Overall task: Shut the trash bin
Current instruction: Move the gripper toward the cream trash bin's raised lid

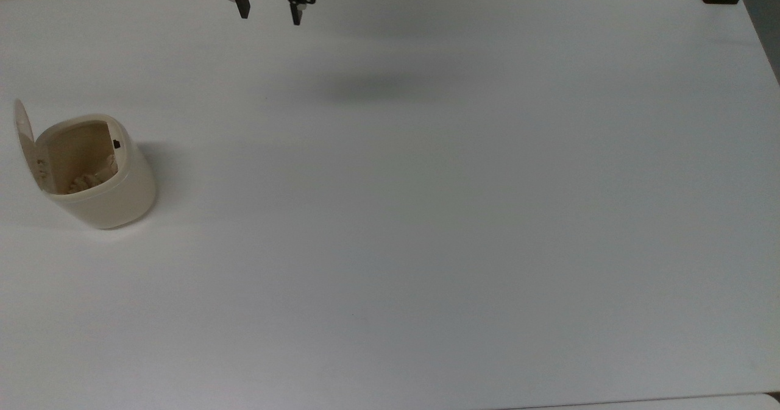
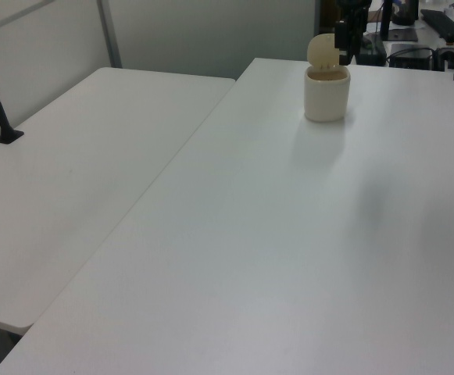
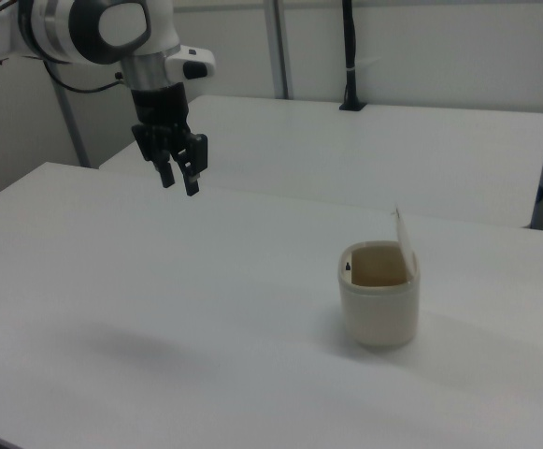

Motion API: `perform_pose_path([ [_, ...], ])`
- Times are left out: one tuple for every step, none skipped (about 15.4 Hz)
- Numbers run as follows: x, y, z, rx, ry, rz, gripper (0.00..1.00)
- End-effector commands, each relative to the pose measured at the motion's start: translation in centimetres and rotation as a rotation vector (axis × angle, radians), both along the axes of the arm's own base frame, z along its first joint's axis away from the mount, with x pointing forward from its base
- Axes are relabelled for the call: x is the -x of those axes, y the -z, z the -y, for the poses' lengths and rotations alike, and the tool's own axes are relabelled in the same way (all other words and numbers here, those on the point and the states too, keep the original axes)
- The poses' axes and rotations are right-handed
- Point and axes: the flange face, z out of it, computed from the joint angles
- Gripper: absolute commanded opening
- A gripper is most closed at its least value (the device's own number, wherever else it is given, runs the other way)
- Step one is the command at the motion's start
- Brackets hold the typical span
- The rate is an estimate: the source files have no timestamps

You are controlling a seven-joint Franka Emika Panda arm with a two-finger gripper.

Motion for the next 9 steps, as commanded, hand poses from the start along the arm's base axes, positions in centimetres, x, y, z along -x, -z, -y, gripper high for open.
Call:
perform_pose_path([
  [0.0,-1.5,2.8,-0.012,0.05,0.076,0.0],
  [-0.1,-1.9,4.2,-0.007,0.106,0.108,0.0],
  [-0.3,-2.2,5.6,-0.001,0.162,0.142,0.0],
  [-0.5,-2.5,7.1,0.005,0.215,0.185,0.0],
  [-0.7,-2.9,8.8,0.013,0.269,0.233,0.0],
  [-0.8,-3.2,10.9,0.026,0.324,0.281,0.0],
  [-1.2,-2.8,12.8,0.04,0.371,0.312,0.0],
  [-1.5,-2.8,14.7,0.055,0.411,0.351,0.0],
  [-1.7,-2.6,16.4,0.071,0.448,0.385,0.0],
])
